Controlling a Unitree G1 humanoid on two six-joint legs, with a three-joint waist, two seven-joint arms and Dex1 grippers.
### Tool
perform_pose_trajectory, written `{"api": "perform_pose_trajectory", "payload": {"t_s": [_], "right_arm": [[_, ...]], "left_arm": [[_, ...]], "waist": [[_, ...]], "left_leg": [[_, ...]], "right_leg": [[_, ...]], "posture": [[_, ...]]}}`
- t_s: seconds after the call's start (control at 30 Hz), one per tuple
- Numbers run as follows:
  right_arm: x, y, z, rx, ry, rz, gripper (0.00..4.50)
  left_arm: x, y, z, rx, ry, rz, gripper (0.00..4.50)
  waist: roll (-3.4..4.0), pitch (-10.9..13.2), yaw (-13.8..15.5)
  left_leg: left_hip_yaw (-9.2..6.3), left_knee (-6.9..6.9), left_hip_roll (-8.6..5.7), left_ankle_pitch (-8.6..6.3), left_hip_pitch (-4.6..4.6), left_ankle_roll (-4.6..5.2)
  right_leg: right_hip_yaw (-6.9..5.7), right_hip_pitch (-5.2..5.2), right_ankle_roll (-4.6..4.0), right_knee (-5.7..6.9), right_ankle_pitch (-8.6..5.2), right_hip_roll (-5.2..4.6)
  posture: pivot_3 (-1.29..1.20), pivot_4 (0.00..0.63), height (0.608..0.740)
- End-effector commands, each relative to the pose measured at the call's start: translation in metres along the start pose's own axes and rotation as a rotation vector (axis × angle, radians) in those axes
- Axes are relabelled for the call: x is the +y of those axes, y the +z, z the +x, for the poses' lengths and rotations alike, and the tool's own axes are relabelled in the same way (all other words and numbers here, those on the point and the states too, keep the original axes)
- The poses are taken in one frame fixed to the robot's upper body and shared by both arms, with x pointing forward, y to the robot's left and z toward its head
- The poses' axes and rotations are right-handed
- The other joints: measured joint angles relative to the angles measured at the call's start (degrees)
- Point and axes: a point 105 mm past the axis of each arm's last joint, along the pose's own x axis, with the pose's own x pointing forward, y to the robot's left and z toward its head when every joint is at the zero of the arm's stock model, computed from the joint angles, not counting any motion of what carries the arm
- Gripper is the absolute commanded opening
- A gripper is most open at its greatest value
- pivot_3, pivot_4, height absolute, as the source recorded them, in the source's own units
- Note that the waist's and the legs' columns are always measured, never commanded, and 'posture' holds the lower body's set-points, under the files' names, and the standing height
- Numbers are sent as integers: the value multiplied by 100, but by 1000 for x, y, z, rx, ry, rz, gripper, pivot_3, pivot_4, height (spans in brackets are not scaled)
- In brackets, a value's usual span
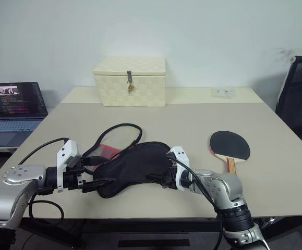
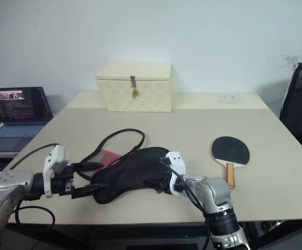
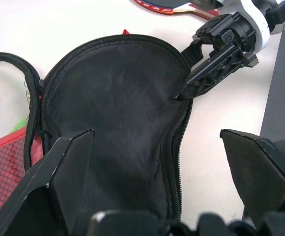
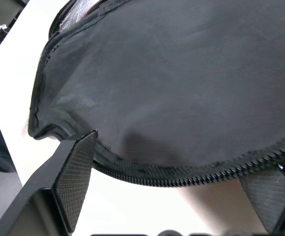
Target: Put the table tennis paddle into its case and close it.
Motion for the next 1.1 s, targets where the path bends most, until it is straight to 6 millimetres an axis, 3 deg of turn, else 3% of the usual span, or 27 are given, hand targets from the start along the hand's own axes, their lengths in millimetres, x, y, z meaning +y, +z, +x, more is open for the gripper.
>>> {"api": "perform_pose_trajectory", "payload": {"t_s": [0.03,0.37,0.43,0.63,0.93,1.1], "right_arm": [[7,9,0,-23,32,30,3394],[-34,29,-22,6,-47,-32,15],[-54,36,-39,50,-77,-106,15],[-88,55,-68,164,-99,-289,15],[-121,92,-64,222,-161,-507,15],[-121,110,-55,190,-171,-546,15]], "left_arm": [[-1,14,-1,-30,5,57,4500],[-8,22,11,-68,-29,73,4500],[-12,25,15,-79,-45,81,4500],[-17,29,19,-87,-62,86,4500],[-18,29,21,-85,-64,91,4500],[-18,31,22,-85,-63,97,4500]], "waist": [[0,0,-2],[0,0,-15],[2,2,-8],[2,3,-2],[2,5,-81],[2,5,-77]], "left_leg": [[0,0,0,0,0,0],[2,0,-4,0,-1,0],[3,0,-6,0,-2,0],[12,2,-27,-1,-2,2],[13,0,-25,-1,0,1],[13,1,-23,-1,-1,1]], "right_leg": [[0,0,0,0,0,0],[-1,0,-2,0,0,-1],[-1,-1,-2,-1,0,-1],[-2,0,4,-8,-2,-4],[0,-5,-8,-1,-1,14],[1,-5,-9,0,0,9]], "posture": [[0,150,740],[0,150,740],[0,150,740],[0,150,740],[0,150,740],[0,150,740]]}}
